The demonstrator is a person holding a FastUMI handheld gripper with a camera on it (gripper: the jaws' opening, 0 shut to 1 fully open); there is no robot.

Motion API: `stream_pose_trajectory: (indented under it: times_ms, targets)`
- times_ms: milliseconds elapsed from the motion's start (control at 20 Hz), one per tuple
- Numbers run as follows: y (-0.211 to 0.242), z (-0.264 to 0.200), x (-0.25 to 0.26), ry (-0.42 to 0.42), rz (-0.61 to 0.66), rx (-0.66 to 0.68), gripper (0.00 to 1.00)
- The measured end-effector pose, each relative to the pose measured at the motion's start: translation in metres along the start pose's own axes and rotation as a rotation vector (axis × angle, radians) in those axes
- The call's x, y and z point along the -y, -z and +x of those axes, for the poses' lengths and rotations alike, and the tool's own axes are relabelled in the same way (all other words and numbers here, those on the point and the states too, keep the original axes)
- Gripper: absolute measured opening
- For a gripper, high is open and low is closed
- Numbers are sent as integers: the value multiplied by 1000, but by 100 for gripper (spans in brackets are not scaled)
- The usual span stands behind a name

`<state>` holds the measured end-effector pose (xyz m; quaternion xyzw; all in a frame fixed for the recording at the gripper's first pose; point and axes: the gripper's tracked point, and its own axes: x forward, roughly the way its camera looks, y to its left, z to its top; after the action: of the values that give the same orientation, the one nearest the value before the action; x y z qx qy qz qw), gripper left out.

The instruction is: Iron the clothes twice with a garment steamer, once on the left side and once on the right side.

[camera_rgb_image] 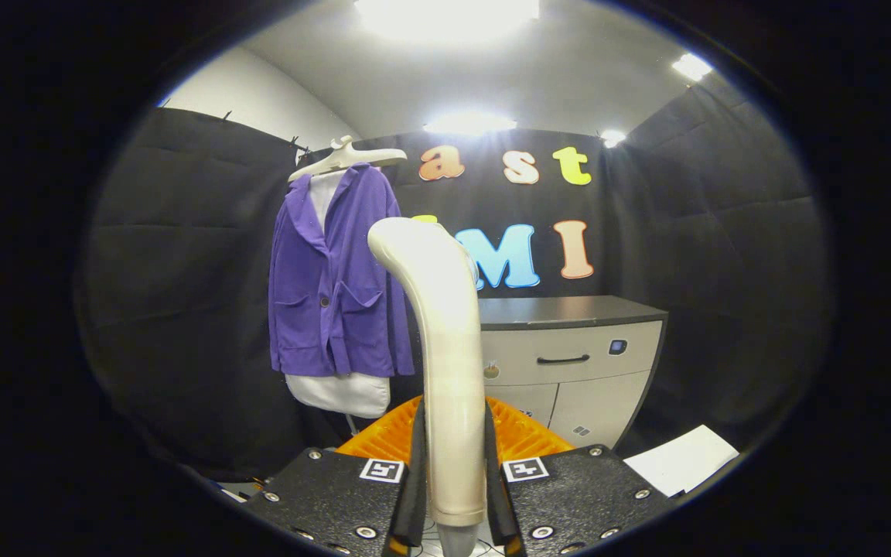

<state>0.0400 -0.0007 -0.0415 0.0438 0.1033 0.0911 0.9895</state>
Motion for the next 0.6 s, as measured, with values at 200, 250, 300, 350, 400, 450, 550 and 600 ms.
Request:
stream_pose_trajectory:
  times_ms: [200, 250, 300, 350, 400, 450, 550, 600]
  targets:
    - [-16, -12, 16, 32, 29, 34, 33]
    - [-20, -15, 19, 35, 37, 37, 33]
    - [-22, -17, 20, 38, 43, 43, 32]
    - [-24, -18, 22, 43, 43, 46, 33]
    - [-25, -18, 23, 45, 46, 47, 32]
    - [-27, -18, 24, 46, 47, 50, 32]
    - [-31, -19, 27, 52, 47, 58, 32]
    - [-32, -20, 28, 56, 48, 63, 32]
